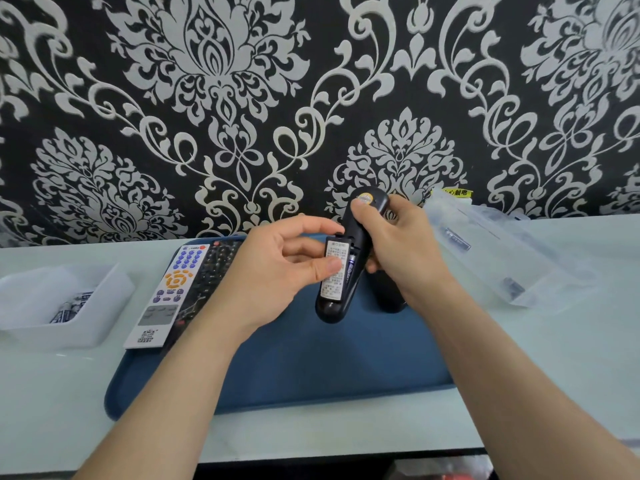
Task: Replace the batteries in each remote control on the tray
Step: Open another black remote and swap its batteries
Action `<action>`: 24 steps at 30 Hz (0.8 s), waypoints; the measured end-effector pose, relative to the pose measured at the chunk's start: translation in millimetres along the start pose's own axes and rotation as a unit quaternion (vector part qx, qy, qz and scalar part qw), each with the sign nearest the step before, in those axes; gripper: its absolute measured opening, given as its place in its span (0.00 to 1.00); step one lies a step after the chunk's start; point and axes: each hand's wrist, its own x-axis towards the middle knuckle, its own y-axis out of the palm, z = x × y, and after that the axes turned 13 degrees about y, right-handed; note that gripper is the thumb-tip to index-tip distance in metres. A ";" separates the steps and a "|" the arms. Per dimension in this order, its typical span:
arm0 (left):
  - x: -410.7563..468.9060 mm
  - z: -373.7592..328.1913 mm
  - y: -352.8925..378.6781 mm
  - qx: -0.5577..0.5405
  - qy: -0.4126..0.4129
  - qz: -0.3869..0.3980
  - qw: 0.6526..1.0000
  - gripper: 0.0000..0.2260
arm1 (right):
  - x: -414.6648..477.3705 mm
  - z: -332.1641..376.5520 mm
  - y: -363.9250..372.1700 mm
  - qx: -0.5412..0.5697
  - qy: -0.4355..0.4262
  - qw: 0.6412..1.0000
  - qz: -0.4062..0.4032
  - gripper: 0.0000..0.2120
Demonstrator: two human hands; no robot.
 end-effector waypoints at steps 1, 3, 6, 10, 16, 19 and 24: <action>-0.2 1.1 0.3 0.018 0.006 0.002 1.000 0.15 | 0.2 -0.5 0.0 -0.003 -0.002 1.000 0.002 0.10; 0.4 2.5 0.4 0.046 0.017 0.002 0.999 0.16 | 1.0 -1.2 -0.1 -0.007 -0.003 1.000 0.006 0.10; 1.1 2.8 -0.3 0.072 0.025 0.002 0.997 0.16 | 2.3 -2.9 -0.1 -0.013 -0.001 1.000 0.008 0.11; 0.8 3.6 0.7 0.128 0.033 0.013 0.991 0.16 | 3.5 -3.8 -0.8 -0.021 0.002 1.000 0.016 0.12; 0.2 8.9 0.4 0.200 0.050 0.029 0.978 0.20 | 3.7 -5.5 1.6 -0.029 0.009 0.999 0.009 0.11; -0.6 10.1 0.5 0.220 0.057 0.031 0.973 0.22 | 4.0 -6.0 0.9 -0.031 0.012 0.999 0.005 0.11; -0.9 13.6 0.5 0.225 0.025 0.035 0.973 0.25 | 0.1 -2.2 1.4 -0.016 0.003 1.000 -0.004 0.10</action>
